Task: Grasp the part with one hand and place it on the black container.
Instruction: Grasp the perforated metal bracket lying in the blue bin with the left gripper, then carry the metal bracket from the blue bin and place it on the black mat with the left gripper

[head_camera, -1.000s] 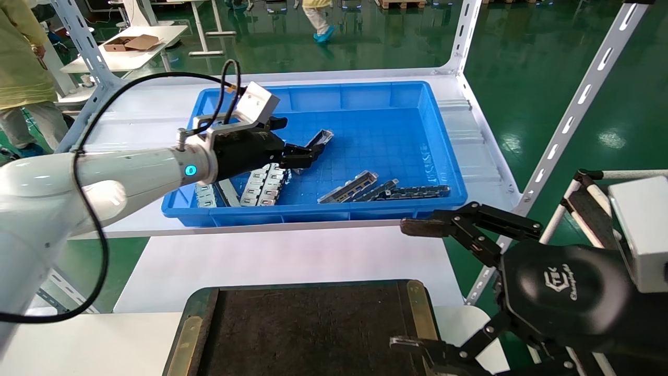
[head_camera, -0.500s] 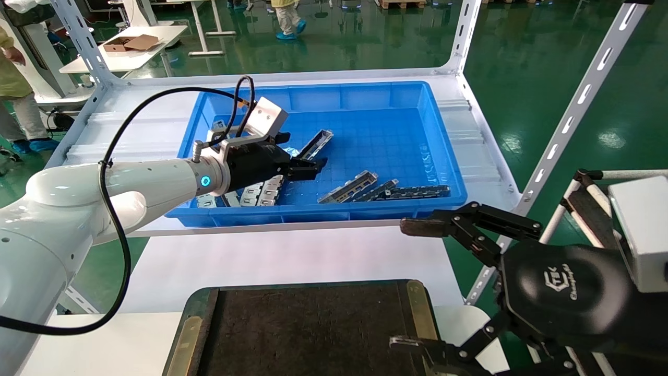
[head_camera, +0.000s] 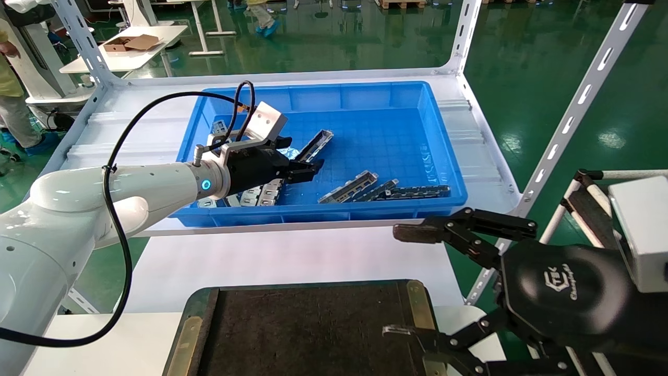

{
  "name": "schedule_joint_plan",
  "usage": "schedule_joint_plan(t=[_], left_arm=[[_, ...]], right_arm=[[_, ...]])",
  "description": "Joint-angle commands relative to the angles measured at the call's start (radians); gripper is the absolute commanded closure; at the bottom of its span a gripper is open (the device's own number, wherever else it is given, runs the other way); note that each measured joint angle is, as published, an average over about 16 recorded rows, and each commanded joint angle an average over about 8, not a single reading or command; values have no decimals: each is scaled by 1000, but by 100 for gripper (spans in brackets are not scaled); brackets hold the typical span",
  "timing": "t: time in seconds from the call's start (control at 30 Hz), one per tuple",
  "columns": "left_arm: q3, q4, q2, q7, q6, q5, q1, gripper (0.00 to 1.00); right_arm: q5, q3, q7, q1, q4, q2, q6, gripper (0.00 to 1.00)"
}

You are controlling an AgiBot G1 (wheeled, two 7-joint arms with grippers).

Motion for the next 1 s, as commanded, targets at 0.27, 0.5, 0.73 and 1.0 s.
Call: schedule_joint_plan(t=[0.27,0.5,0.73,1.0], left_arm=[[20,10,-2,-1,-21,-19,11,100],[32,16,-3,-2,-30,-33,19,100],[39,14,-3,0,-37,-51,20,100],[32,-4,-2,11,-44,-95,8,100]], right_arm=[[0,0,0,0,0,0,0,100],[0,-1,0,0,0,0,0,100],[1,-1,0,0,0,0,0,100],[1,-1,-1,0,0,0,0,100]])
